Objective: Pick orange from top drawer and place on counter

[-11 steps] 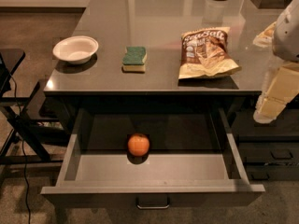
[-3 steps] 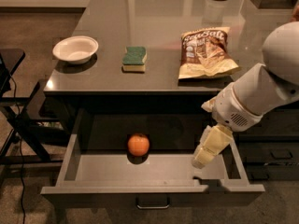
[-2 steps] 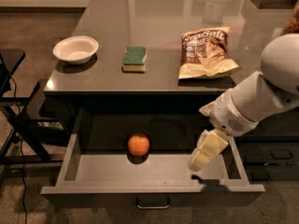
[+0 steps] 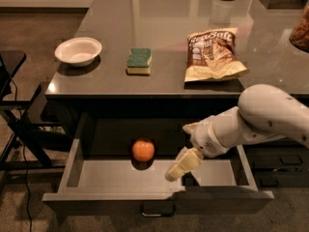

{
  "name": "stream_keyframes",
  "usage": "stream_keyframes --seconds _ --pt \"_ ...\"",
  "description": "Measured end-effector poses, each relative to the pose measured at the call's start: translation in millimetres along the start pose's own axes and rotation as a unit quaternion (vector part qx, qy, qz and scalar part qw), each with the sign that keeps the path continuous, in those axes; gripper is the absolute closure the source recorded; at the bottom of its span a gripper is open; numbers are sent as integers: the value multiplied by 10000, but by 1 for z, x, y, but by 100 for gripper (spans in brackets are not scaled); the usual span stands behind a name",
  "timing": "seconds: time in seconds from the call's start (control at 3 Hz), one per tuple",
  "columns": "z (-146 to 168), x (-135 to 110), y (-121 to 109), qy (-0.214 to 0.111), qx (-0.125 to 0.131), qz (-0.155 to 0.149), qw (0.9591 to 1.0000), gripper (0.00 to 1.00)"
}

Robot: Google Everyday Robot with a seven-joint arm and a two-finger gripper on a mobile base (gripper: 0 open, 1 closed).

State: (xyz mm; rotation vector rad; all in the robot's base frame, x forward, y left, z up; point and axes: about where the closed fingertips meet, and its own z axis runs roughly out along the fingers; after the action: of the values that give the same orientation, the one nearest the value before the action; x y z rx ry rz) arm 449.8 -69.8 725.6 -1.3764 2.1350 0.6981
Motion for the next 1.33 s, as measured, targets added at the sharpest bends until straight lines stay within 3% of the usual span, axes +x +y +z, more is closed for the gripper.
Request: stream_keyframes --seconds 0.33,0.67,1.0,1.33 --pt "0 -4 -9 -60 161 -1 9999 0" --pt "1 -4 -7 -51 142 2 9999 0" --pt "25 -2 -12 -268 176 78 9995 0" --pt "69 -33 -41 -706 278 -137 9970 0"
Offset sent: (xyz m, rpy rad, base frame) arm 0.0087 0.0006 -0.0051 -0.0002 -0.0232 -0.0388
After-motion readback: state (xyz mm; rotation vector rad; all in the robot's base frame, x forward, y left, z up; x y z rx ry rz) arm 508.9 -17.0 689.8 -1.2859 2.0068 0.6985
